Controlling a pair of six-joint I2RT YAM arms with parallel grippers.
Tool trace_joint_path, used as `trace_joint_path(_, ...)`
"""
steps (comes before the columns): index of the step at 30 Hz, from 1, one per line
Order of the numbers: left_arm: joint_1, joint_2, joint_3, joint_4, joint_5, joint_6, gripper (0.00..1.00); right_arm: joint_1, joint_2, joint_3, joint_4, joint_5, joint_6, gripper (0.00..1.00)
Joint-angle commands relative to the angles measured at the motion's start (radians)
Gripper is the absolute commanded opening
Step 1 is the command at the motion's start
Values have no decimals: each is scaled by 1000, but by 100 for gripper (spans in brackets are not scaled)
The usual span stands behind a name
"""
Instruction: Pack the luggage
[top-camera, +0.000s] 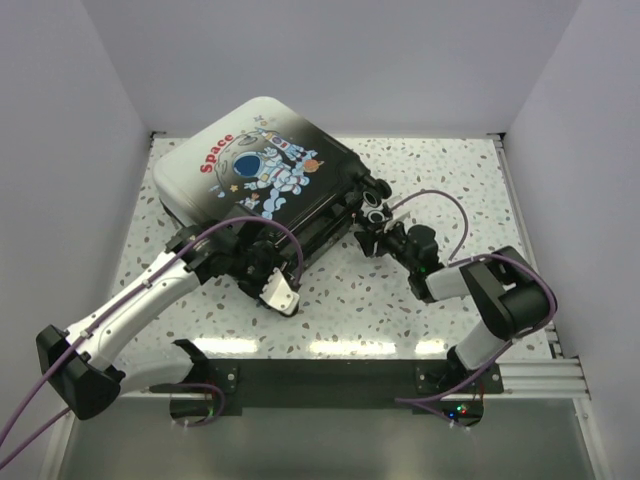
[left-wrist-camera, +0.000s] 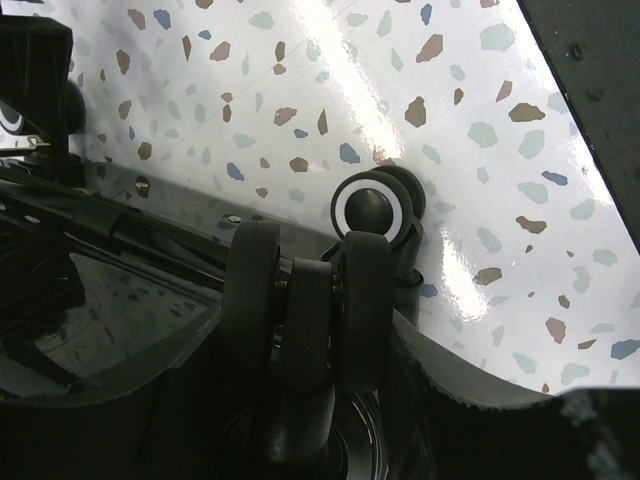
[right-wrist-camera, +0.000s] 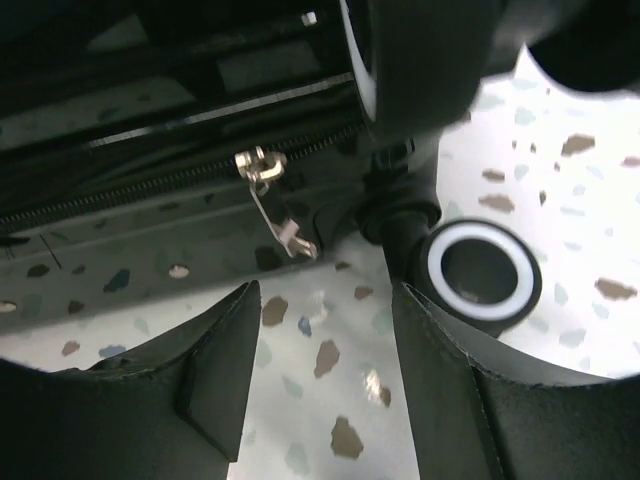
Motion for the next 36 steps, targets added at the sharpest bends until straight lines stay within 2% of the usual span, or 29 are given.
trace_joint_path(1,4,37,-1,2,-72,-102,32,14,27,35,239,-29,-51,58)
trace_joint_path(9,5,38,5,-1,-79,-146,32,23,111,55,374,-50,-84,56)
trace_joint_path(23,5,55,29,-19,-81,-145,31,43,174,64,451,-9,-87,54)
trace_joint_path(27,-33,51,84,-15,-9,-163,22,42,121,39,431,25,-98,53)
trace_joint_path(31,-72,57,91,-4,2,-165,11,43,100,38,426,74,-179,52)
trace_joint_path(36,-81,57,82,6,-1,-151,7,48,97,59,399,95,-273,51)
